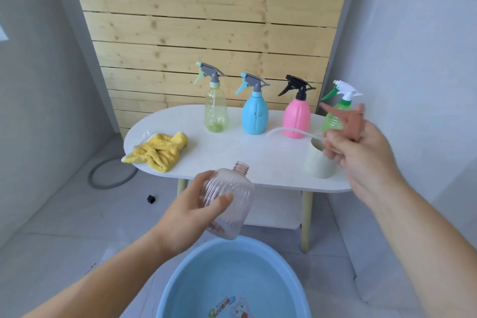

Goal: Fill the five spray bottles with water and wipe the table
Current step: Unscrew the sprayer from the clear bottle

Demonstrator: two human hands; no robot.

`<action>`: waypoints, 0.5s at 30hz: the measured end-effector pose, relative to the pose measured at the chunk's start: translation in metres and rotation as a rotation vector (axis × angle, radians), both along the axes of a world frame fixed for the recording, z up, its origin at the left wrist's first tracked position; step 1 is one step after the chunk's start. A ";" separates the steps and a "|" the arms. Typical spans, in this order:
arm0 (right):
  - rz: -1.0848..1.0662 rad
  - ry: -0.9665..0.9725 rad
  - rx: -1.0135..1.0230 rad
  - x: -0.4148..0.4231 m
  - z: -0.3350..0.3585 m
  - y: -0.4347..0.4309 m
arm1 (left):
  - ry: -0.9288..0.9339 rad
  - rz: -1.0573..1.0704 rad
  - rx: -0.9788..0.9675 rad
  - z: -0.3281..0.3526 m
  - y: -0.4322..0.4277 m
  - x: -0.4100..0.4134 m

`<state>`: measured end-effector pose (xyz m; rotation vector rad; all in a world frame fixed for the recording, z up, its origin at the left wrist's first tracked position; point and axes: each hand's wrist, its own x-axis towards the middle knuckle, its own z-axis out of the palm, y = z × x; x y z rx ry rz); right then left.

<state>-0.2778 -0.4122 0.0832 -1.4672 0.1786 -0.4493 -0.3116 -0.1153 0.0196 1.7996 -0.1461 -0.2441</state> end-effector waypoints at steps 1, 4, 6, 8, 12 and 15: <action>-0.081 -0.020 -0.018 0.003 0.000 -0.004 | 0.000 0.018 0.021 0.000 0.000 0.000; -0.159 -0.011 -0.022 0.018 -0.008 0.002 | 0.008 0.069 0.017 0.002 -0.003 -0.002; -0.130 0.027 -0.003 0.033 -0.021 0.016 | 0.004 0.069 0.019 0.002 -0.007 -0.004; -0.118 0.083 -0.019 0.050 -0.037 0.032 | 0.001 0.049 0.010 -0.001 -0.010 -0.004; -0.077 0.165 0.026 0.077 -0.063 0.060 | -0.005 0.026 0.024 -0.013 -0.008 -0.002; -0.066 0.184 0.011 0.093 -0.078 0.067 | -0.013 0.006 0.093 -0.021 -0.006 0.002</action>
